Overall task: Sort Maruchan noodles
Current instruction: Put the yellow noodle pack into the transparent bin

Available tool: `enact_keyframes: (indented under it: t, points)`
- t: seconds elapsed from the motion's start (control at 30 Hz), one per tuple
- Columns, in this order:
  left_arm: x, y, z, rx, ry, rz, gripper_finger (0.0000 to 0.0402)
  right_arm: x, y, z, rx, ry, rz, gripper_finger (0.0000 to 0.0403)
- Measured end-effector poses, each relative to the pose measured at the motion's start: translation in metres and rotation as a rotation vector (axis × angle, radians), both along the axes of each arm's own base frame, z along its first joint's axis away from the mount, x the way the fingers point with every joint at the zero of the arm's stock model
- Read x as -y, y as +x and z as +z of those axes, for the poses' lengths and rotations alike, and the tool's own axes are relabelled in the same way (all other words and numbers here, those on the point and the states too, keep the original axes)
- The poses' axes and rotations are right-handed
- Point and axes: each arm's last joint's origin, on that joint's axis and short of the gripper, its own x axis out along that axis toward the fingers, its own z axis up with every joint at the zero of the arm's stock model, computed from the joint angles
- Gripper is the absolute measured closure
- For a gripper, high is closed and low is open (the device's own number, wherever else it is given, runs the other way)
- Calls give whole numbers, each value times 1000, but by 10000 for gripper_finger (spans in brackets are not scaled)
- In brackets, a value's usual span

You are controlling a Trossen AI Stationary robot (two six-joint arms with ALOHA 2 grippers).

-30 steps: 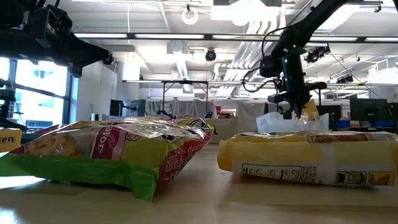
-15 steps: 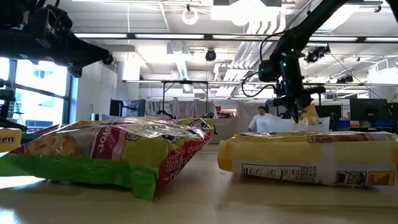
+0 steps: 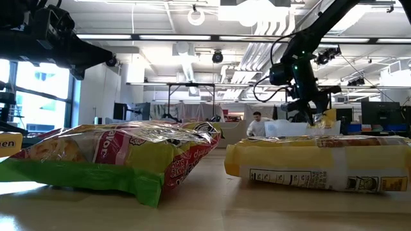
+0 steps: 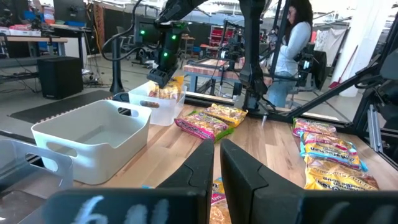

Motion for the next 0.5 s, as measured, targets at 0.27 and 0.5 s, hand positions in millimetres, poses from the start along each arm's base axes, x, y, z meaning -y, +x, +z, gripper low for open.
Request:
enact_keyframes:
  t: [0.27,0.5]
  points:
    - [0,0,0,0,0,0,383,-4,-4,1,-67,43,23,253]
    - [0,0,0,0,0,0,383,-12,-9,14,-111,45,71,253]
